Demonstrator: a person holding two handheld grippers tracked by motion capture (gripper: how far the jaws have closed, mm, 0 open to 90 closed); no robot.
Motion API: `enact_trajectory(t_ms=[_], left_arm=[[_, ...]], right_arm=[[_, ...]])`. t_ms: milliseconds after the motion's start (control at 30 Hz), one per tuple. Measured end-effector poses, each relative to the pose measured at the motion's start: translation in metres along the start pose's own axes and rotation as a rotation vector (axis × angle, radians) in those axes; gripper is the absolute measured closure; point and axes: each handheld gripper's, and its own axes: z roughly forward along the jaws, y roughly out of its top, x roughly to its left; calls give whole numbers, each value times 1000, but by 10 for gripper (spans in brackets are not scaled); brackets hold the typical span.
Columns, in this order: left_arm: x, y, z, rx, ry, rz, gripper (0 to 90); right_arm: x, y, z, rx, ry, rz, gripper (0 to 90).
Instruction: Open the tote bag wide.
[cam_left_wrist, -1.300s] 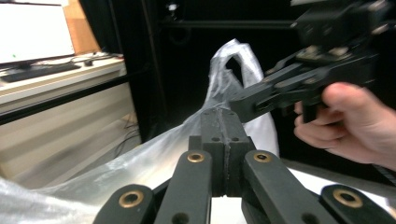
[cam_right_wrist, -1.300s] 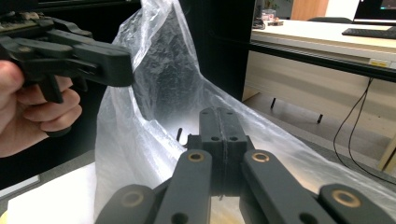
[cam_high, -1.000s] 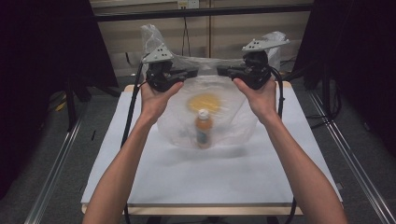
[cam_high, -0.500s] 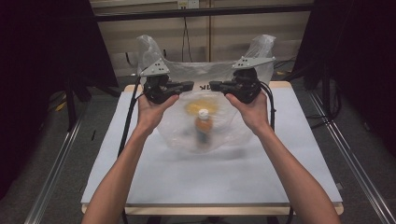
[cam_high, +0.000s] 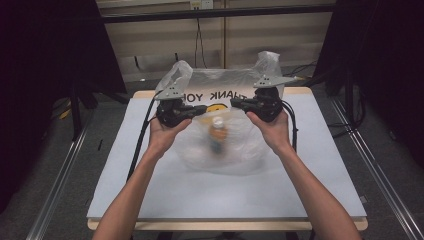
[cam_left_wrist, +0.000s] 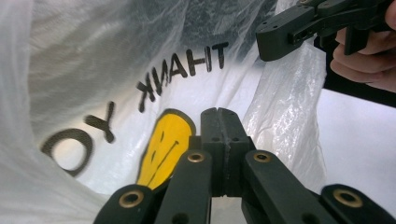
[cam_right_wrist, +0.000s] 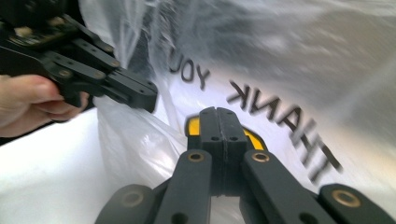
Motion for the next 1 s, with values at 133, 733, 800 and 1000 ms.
enact_trajectory(t_ms=[133,733,800,1000], left_arm=[[2,-9,3,25,1,-9,900],[6,-41,15,122,6,-19,900],[4,-40,16,126,-3,-16,900],[-5,-43,22,181,-16,21,900]], right_arm=[[-4,-10,3,27,-9,7,900],[-13,-56,12,87,-20,52,900],[-15,-59,15,99,-15,55,900],[-6,-67,18,152,15,16,900]])
